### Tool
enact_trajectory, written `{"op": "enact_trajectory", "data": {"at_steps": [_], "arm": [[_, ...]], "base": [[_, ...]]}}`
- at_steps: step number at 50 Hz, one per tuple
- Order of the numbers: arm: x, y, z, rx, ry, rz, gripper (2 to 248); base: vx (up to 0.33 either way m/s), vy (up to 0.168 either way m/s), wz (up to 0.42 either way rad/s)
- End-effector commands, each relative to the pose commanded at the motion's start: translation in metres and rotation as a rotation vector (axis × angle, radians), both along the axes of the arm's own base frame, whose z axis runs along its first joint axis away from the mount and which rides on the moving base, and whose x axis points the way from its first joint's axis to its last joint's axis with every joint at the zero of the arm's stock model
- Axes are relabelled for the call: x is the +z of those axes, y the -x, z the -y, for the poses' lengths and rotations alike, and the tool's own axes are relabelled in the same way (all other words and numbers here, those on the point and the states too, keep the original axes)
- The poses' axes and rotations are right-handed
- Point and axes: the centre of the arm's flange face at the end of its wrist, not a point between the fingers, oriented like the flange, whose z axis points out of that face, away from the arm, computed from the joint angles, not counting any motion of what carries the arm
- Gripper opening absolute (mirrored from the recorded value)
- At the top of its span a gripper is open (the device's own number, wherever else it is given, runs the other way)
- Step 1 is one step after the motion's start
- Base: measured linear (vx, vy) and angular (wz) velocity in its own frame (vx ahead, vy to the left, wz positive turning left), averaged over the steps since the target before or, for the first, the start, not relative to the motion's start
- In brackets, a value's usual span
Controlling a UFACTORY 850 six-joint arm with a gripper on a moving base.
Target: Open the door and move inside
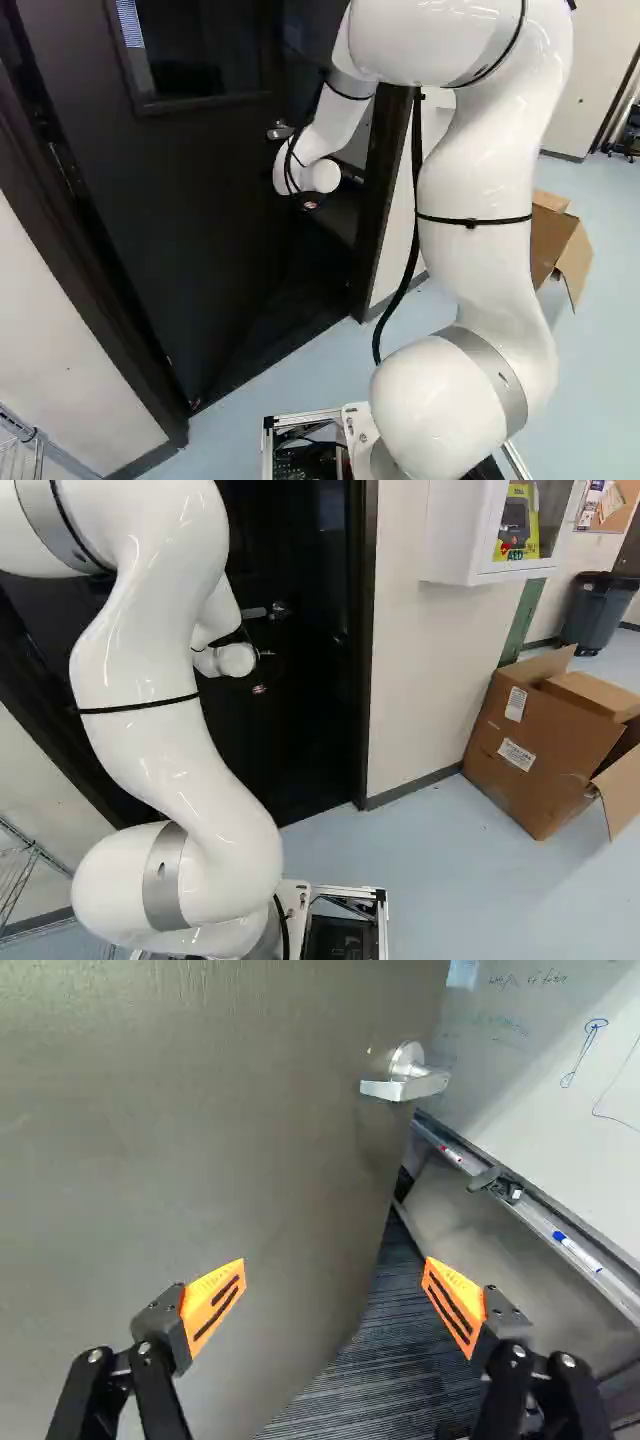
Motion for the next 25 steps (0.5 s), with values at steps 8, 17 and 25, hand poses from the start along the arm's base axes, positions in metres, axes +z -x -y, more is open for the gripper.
{"op": "enact_trajectory", "data": {"at_steps": [8, 17, 25], "arm": [[0.001, 0.015, 0.008, -0.014, -0.002, -0.009, 247], [0.003, 0.032, 0.018, -0.032, -0.005, -0.017, 247], [0.004, 0.046, 0.028, -0.050, -0.009, -0.024, 247]], "base": [[0.000, 0.000, 0.000], [0.000, 0.000, 0.000], [0.000, 0.000, 0.000]]}}
